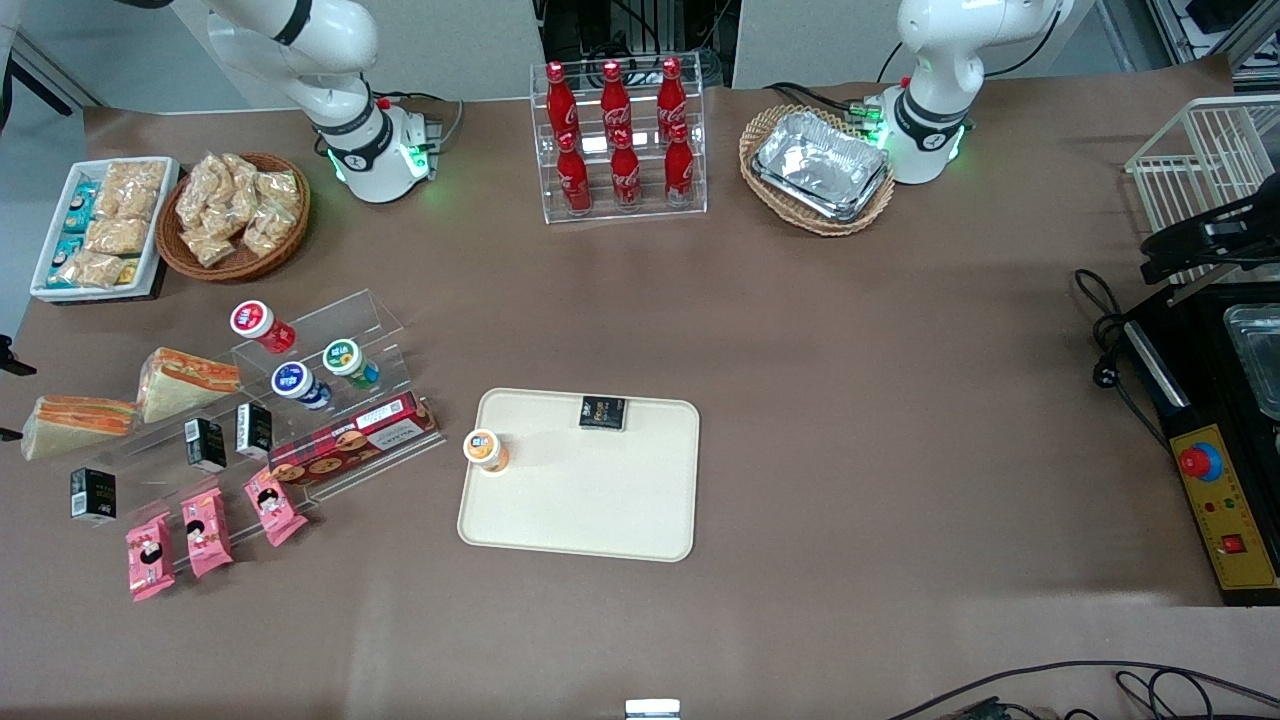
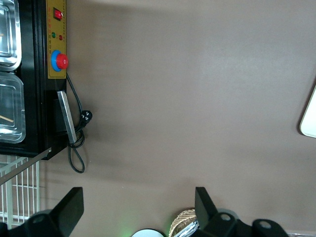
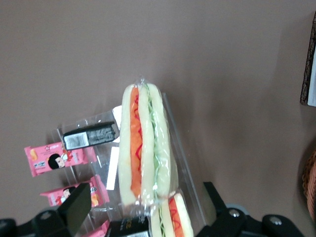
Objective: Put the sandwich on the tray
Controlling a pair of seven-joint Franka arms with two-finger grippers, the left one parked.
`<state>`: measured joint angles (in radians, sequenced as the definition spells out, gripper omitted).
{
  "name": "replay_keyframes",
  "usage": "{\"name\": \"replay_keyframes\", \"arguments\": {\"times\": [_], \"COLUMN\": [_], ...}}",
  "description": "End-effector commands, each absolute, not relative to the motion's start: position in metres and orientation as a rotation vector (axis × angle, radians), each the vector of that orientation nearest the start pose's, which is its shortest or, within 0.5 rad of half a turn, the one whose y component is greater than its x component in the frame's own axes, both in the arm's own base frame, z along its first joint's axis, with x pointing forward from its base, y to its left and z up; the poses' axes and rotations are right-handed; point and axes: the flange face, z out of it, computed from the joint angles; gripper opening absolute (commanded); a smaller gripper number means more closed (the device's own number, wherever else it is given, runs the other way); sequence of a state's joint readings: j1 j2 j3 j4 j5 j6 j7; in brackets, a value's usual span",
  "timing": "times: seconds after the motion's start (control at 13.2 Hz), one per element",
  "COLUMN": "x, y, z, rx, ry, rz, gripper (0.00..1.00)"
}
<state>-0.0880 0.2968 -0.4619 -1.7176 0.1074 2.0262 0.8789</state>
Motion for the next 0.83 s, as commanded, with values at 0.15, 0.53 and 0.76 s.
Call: {"name": "replay_keyframes", "arguments": {"times": [0.15, 0.53, 0.76], "x": [0.567, 0.57, 0.574], "y": [-0.333, -0.331, -0.331], "z": [0.401, 0.371, 0.362], "rx": [-2.321, -2.266, -2.246], "ry": [2.151, 2.163, 2.166], "rz": [-0.108, -0.038, -0.054], "gripper": [1.0, 1.0, 0.98]}}
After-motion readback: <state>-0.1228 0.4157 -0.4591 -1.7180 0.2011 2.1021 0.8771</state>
